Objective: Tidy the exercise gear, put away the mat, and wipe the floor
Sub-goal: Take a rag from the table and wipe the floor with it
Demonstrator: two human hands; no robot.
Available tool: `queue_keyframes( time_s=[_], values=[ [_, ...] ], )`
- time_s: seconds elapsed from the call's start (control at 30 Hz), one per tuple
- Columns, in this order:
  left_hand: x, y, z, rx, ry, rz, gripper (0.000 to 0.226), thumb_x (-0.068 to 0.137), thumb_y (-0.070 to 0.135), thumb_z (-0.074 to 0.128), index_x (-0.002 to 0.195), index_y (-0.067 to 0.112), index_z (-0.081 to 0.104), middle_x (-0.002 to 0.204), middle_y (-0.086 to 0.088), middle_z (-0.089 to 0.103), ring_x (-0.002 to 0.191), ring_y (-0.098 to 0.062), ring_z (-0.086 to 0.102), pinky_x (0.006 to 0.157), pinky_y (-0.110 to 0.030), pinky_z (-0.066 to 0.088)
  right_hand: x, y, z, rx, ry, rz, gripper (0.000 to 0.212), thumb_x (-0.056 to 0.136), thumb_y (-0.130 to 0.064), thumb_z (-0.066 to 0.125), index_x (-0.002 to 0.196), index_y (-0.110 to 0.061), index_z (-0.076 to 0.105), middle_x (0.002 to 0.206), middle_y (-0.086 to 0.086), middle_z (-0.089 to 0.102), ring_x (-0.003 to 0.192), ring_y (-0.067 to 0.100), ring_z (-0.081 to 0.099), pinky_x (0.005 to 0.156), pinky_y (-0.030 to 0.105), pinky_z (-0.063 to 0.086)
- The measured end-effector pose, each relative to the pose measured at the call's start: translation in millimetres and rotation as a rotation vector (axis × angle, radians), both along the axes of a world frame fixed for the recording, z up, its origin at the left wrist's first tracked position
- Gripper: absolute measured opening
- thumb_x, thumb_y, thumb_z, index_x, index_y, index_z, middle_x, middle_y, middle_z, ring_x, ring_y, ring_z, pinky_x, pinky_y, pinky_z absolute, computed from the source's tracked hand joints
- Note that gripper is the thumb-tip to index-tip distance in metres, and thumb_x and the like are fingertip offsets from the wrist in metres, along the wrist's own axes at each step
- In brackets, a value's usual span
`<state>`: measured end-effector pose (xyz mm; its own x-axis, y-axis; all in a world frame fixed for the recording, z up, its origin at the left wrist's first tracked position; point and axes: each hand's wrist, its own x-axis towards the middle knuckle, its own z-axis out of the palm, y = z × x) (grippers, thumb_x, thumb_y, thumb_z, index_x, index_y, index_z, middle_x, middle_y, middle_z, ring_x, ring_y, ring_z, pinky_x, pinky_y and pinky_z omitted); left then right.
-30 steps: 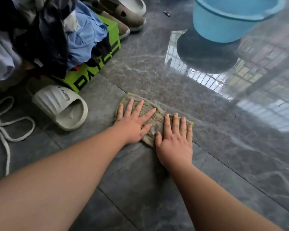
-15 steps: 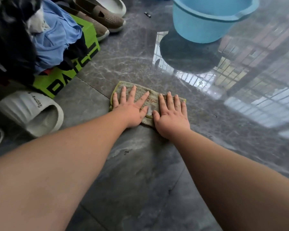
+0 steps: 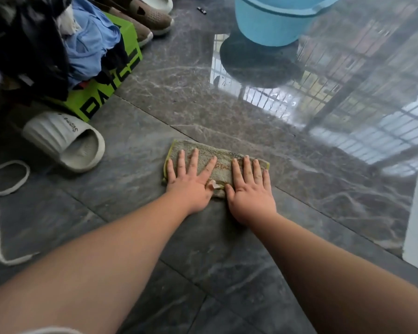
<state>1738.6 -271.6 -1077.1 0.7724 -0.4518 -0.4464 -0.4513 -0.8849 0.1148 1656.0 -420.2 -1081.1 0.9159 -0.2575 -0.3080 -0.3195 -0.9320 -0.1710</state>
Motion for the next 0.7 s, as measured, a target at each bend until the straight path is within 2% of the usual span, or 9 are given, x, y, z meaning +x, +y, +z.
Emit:
queue_keyframes(
  time_s=[0.27, 0.37, 0.43, 0.47, 0.53, 0.57, 0.7],
  values=[
    [-127.6, 40.8, 5.9, 0.007, 0.038, -0.125, 0.07, 0.099, 0.057, 0.019, 0.143, 0.046, -0.034, 0.153, -0.006, -0.044, 0.141, -0.04, -0.038, 0.112, -0.064, -0.02, -143.3, 53.5, 0.4, 0.005, 0.01, -0.148, 0.07, 0.097, -0.051, 0.023, 0.158, -0.028, -0.002, 0.165, 0.003, -0.011, 0.151, 0.023, -0.019, 0.122, 0.047, -0.006],
    [-164.5, 52.5, 8.8, 0.011, 0.05, -0.203, 0.07, 0.1, 0.055, 0.019, 0.143, 0.046, -0.034, 0.152, -0.006, -0.046, 0.14, -0.039, -0.04, 0.111, -0.063, -0.023, -193.3, 79.4, -3.7, -0.028, 0.045, -0.26, 0.072, 0.094, -0.049, 0.029, 0.158, -0.023, 0.008, 0.166, 0.007, 0.001, 0.153, 0.026, -0.007, 0.122, 0.05, 0.001],
    [-187.7, 59.8, 3.0, -0.011, 0.036, -0.244, 0.068, 0.099, 0.055, 0.02, 0.148, 0.046, -0.027, 0.157, -0.007, -0.038, 0.143, -0.04, -0.034, 0.113, -0.065, -0.019, -216.8, 92.1, -6.3, -0.042, 0.055, -0.336, 0.072, 0.092, -0.048, 0.034, 0.157, -0.02, 0.019, 0.165, 0.008, 0.01, 0.152, 0.028, 0.004, 0.121, 0.05, 0.006],
    [-197.2, 63.2, -0.7, -0.031, 0.011, -0.259, 0.068, 0.097, 0.054, 0.022, 0.152, 0.045, -0.017, 0.162, -0.009, -0.027, 0.147, -0.041, -0.025, 0.114, -0.067, -0.012, -224.9, 96.2, -7.5, -0.05, 0.055, -0.369, 0.072, 0.091, -0.047, 0.035, 0.156, -0.019, 0.022, 0.164, 0.008, 0.012, 0.152, 0.027, 0.006, 0.12, 0.049, 0.007],
    [-206.3, 68.2, -6.3, -0.07, -0.015, -0.27, 0.069, 0.093, 0.056, 0.028, 0.157, 0.041, 0.006, 0.166, -0.012, 0.0, 0.151, -0.043, -0.001, 0.116, -0.069, 0.004, -231.2, 99.1, -9.2, -0.063, 0.047, -0.411, 0.073, 0.09, -0.048, 0.036, 0.156, -0.02, 0.02, 0.164, 0.006, 0.011, 0.152, 0.025, 0.006, 0.12, 0.049, 0.006],
    [-205.8, 69.2, -9.2, -0.081, -0.036, -0.286, 0.069, 0.092, 0.057, 0.03, 0.156, 0.041, 0.012, 0.166, -0.012, 0.006, 0.15, -0.044, 0.005, 0.116, -0.069, 0.008, -230.8, 97.9, -10.2, -0.067, 0.042, -0.417, 0.074, 0.09, -0.048, 0.036, 0.156, -0.021, 0.017, 0.164, 0.005, 0.009, 0.152, 0.025, 0.005, 0.12, 0.048, 0.005],
    [-187.4, 52.4, -12.3, -0.097, -0.057, -0.325, 0.069, 0.091, 0.061, 0.028, 0.156, 0.045, 0.009, 0.167, -0.01, 0.005, 0.151, -0.042, 0.002, 0.116, -0.068, 0.006, -216.6, 75.5, -14.7, -0.055, 0.016, -0.413, 0.077, 0.089, -0.052, 0.034, 0.156, -0.024, 0.006, 0.163, 0.003, 0.0, 0.152, 0.024, 0.0, 0.121, 0.047, -0.003]
  ],
)
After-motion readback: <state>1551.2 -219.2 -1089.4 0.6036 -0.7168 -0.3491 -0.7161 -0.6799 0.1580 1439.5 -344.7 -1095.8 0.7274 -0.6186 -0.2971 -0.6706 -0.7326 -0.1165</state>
